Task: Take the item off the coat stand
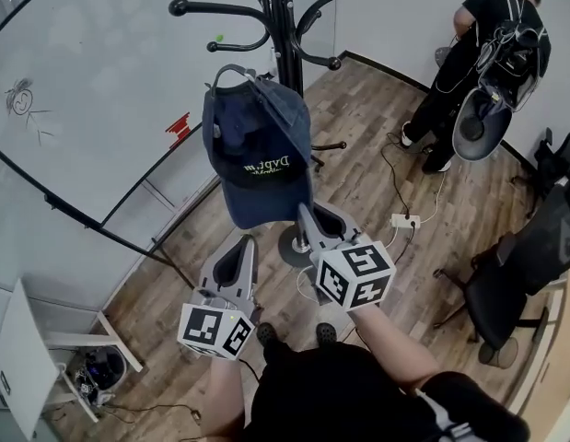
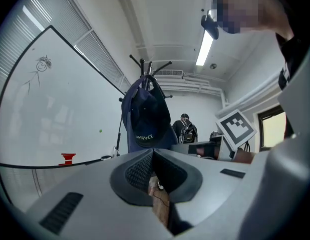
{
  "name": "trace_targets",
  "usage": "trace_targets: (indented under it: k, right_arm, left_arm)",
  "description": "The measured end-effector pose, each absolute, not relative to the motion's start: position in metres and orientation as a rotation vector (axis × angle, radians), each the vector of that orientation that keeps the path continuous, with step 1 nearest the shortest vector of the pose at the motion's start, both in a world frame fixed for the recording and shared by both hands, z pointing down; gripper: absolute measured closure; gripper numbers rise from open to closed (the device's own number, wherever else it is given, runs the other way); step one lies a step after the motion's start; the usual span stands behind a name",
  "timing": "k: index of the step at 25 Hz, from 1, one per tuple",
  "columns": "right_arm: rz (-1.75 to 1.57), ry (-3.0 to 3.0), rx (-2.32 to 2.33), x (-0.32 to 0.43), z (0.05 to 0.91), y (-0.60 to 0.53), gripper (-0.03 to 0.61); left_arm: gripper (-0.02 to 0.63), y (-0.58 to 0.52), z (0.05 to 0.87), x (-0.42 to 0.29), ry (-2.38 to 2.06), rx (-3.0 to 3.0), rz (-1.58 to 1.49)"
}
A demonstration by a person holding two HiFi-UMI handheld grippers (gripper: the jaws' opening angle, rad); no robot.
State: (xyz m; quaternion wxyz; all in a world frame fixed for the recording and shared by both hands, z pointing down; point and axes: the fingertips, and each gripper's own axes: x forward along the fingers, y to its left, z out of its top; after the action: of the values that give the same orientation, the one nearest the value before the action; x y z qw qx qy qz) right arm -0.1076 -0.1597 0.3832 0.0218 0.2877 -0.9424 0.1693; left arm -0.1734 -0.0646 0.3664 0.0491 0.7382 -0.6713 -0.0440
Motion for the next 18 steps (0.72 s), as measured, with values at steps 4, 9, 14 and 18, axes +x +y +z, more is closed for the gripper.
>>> trace_targets:
  k: [4, 9, 14, 18]
  right_arm:
    - [0.507, -2.902, 0.821, -0.098, 0.397, -0.161, 0.537]
    - [0.510, -2.883, 0.750, -0.083, 0.413, -0.156, 0.536]
    - [0.498, -2.864, 0.696, -0.078, 0.424, -0.153, 0.535]
    - [0.499, -2.850, 0.677, -0.076, 0.431, -0.152, 0.535]
  left_arm:
    - [0.598, -0.059, 0.374, -0.179, -2.132, 2.152, -0.133]
    - [0.599, -0.050, 0.390, -0.175, -2.196, 2.051, -0.101]
    - [0.598, -0.046, 0.407, -0.171, -2.203, 1.985, -0.073]
    - [0.599, -0.044, 0.413, -0.168, -2.204, 1.953, -0.058]
